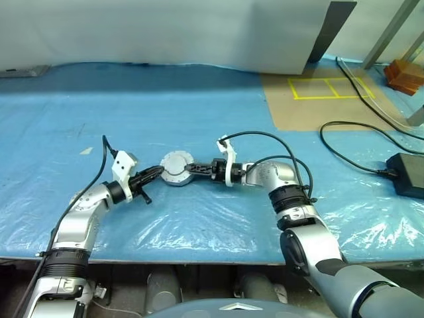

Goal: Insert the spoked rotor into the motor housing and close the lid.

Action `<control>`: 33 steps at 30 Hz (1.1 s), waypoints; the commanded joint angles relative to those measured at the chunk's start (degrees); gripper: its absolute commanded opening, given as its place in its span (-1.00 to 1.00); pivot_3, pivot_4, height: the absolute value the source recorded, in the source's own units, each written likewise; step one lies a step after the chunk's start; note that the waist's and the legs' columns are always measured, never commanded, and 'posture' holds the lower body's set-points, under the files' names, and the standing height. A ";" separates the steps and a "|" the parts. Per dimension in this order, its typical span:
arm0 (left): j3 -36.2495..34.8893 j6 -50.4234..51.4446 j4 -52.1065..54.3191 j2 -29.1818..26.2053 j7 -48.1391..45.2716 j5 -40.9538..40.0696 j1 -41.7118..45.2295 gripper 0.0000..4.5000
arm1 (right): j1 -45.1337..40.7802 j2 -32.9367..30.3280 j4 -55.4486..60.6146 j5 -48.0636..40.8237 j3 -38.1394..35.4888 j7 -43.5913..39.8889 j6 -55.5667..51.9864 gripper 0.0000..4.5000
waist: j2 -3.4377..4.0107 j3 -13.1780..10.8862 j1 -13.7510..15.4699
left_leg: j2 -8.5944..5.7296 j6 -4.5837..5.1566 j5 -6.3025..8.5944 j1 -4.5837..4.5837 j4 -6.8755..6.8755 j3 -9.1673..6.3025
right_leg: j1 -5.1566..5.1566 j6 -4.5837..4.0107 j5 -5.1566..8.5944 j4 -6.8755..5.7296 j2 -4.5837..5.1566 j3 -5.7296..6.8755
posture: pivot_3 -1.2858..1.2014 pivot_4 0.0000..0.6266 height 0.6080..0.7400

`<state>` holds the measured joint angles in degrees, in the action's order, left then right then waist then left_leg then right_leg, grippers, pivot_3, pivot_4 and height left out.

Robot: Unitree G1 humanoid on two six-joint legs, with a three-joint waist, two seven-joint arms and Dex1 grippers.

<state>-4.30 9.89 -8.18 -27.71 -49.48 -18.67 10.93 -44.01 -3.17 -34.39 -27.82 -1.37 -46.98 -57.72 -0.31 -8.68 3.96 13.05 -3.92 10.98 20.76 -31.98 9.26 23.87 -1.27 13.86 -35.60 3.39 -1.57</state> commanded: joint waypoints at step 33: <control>-17.02 30.83 18.84 -2.85 2.24 -32.40 -11.15 -0.40 | -3.18 2.98 10.55 -14.37 -12.14 0.67 -11.34 -0.46 | -0.28 -0.31 0.15 | 0.39 -0.22 0.11 0.79 0.14 -0.01 | 0.54 0.10 -0.09 0.30 -0.37 0.28 | 0.03 -0.52 1.00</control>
<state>-21.10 39.78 7.34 -30.73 -46.14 -48.60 0.59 -44.90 -1.44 -28.41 -37.17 -11.85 -44.69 -68.18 -0.59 -8.99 4.11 13.51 -4.15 11.10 21.56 -31.84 9.24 24.41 -1.18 13.77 -35.31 2.98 -1.24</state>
